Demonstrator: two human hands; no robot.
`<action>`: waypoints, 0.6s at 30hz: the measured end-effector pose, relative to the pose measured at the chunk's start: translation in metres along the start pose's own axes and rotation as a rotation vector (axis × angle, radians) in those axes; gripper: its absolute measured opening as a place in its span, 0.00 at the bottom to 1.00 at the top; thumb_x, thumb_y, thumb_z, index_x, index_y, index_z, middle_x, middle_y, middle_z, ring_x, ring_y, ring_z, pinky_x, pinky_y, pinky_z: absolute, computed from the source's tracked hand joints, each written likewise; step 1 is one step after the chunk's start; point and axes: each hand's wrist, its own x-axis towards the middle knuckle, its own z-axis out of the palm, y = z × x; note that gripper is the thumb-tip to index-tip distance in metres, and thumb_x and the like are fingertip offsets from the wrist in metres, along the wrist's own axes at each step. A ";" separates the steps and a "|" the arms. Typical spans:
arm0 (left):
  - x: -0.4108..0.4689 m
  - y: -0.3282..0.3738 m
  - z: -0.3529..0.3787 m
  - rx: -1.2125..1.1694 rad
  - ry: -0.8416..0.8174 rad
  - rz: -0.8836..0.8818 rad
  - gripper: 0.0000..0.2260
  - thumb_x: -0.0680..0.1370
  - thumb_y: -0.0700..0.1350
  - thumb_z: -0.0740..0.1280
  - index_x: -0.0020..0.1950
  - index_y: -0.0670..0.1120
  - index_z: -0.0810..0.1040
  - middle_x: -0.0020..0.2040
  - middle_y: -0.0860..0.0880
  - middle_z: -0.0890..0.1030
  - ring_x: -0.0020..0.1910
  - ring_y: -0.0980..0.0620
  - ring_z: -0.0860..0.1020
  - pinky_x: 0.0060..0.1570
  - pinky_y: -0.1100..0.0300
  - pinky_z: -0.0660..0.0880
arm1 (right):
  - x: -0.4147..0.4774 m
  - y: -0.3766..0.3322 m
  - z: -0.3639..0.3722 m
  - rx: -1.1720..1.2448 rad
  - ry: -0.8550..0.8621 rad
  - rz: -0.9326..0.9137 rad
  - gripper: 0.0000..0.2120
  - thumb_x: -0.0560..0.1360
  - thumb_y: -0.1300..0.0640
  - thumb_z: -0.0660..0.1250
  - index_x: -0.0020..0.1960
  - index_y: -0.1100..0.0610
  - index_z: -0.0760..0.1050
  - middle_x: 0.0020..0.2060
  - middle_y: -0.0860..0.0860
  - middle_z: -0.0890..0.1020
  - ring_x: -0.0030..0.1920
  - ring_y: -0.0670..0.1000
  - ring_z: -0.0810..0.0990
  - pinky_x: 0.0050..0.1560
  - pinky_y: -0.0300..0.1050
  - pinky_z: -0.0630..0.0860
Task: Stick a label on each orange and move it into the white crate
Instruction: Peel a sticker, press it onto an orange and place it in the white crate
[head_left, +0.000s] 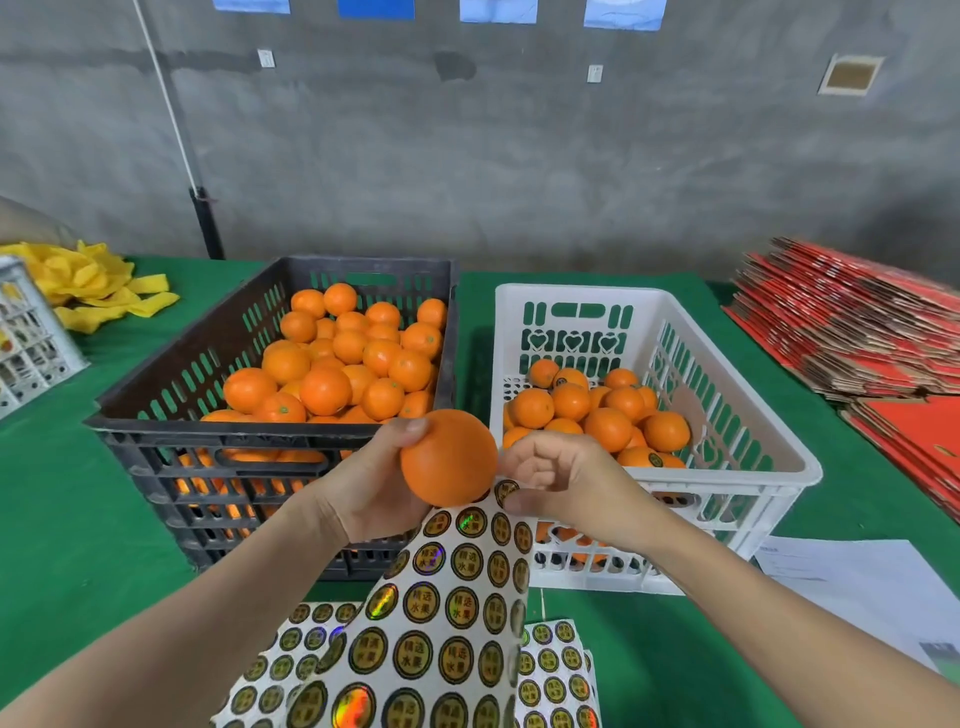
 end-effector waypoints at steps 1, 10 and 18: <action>0.001 0.000 -0.001 0.016 -0.005 -0.006 0.33 0.45 0.59 0.84 0.47 0.48 0.86 0.48 0.42 0.85 0.47 0.43 0.84 0.43 0.52 0.81 | 0.000 0.000 0.000 -0.016 0.008 0.000 0.13 0.69 0.68 0.72 0.49 0.53 0.79 0.34 0.44 0.79 0.35 0.46 0.76 0.40 0.39 0.73; 0.008 -0.003 0.000 -0.001 0.064 0.029 0.38 0.45 0.60 0.83 0.51 0.46 0.81 0.47 0.42 0.85 0.45 0.44 0.84 0.40 0.53 0.81 | -0.002 0.004 0.004 -0.070 0.117 -0.050 0.12 0.68 0.67 0.74 0.43 0.51 0.81 0.36 0.48 0.83 0.36 0.44 0.78 0.38 0.37 0.74; 0.013 -0.003 0.001 -0.080 0.201 -0.041 0.42 0.51 0.62 0.79 0.60 0.45 0.75 0.49 0.39 0.84 0.45 0.42 0.84 0.42 0.49 0.80 | -0.003 0.004 -0.002 0.084 0.196 -0.124 0.10 0.70 0.70 0.69 0.39 0.56 0.80 0.42 0.49 0.83 0.44 0.48 0.81 0.46 0.40 0.76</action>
